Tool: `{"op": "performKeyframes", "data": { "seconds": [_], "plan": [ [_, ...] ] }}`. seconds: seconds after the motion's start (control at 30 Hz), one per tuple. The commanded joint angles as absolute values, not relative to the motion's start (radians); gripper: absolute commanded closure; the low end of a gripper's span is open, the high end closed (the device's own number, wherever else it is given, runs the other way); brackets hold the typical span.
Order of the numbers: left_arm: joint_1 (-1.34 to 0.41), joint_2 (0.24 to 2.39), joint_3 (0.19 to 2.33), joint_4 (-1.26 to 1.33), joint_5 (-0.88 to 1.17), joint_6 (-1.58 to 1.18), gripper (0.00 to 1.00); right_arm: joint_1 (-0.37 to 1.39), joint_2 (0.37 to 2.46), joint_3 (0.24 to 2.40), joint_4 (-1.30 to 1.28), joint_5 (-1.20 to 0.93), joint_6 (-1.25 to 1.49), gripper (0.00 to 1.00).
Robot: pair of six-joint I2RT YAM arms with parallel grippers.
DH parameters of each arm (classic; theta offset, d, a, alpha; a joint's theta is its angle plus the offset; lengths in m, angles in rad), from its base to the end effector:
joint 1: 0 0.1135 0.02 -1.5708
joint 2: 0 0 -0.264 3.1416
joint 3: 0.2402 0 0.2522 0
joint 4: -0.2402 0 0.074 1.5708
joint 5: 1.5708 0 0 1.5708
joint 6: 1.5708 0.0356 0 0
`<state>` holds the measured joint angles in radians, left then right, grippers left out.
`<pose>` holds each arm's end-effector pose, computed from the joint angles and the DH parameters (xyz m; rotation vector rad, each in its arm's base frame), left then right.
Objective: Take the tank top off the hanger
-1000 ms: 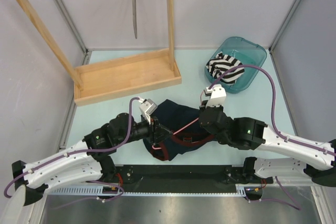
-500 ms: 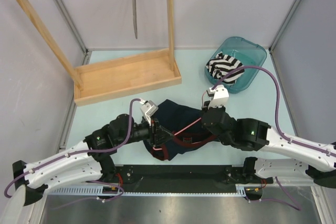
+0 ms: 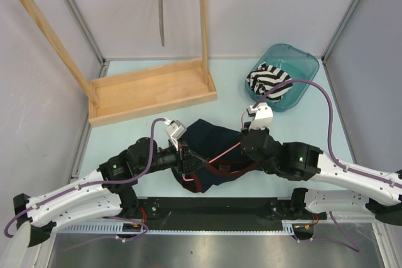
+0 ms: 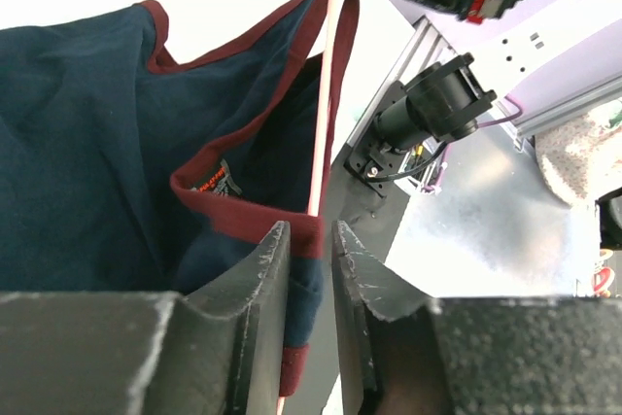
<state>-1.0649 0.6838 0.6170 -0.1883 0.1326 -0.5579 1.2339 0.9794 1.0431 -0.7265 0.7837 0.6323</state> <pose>0.0780 -0.1506 0.2962 0.6052 1.9240 -1.2209 0.0871 0.1726 0.3471 -0.2067 2.0235 0.2913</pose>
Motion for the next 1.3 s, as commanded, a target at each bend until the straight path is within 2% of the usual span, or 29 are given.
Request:
{"op": "performKeyframes", "data": {
  "seconds": [0.0,0.17,0.3,0.53,0.77,0.8,1.0,1.13,1.27],
  "plan": [
    [-1.071,0.664,0.627,-0.155,0.121,-0.560,0.71,1.230,0.971,1.040,-0.703,0.796,0.652,1.00],
    [-1.071,0.680,0.623,-0.149,0.132,-0.561,0.76,1.230,0.969,1.045,-0.699,0.787,0.653,1.00],
    [-1.071,0.692,0.621,-0.149,0.141,-0.558,0.71,1.232,0.971,1.046,-0.699,0.788,0.652,1.00],
    [-1.071,0.704,0.618,-0.146,0.138,-0.557,0.75,1.230,0.976,1.046,-0.696,0.782,0.652,1.00],
    [-1.071,0.706,0.632,-0.149,0.127,-0.552,0.93,1.230,0.976,1.045,-0.698,0.781,0.650,1.00],
    [-1.071,0.707,0.635,-0.155,0.121,-0.551,1.00,1.230,0.976,1.045,-0.698,0.785,0.652,1.00],
    [-1.071,0.638,0.655,-0.229,0.012,-0.564,1.00,1.226,0.963,1.034,-0.755,0.836,0.709,1.00],
    [-1.071,0.540,0.631,-0.248,0.002,-0.584,1.00,1.169,0.934,1.020,-0.900,0.907,0.888,1.00],
    [-1.071,0.454,0.624,-0.307,-0.057,-0.592,1.00,1.137,0.855,0.976,-0.899,0.900,0.952,1.00]
  ]
}}
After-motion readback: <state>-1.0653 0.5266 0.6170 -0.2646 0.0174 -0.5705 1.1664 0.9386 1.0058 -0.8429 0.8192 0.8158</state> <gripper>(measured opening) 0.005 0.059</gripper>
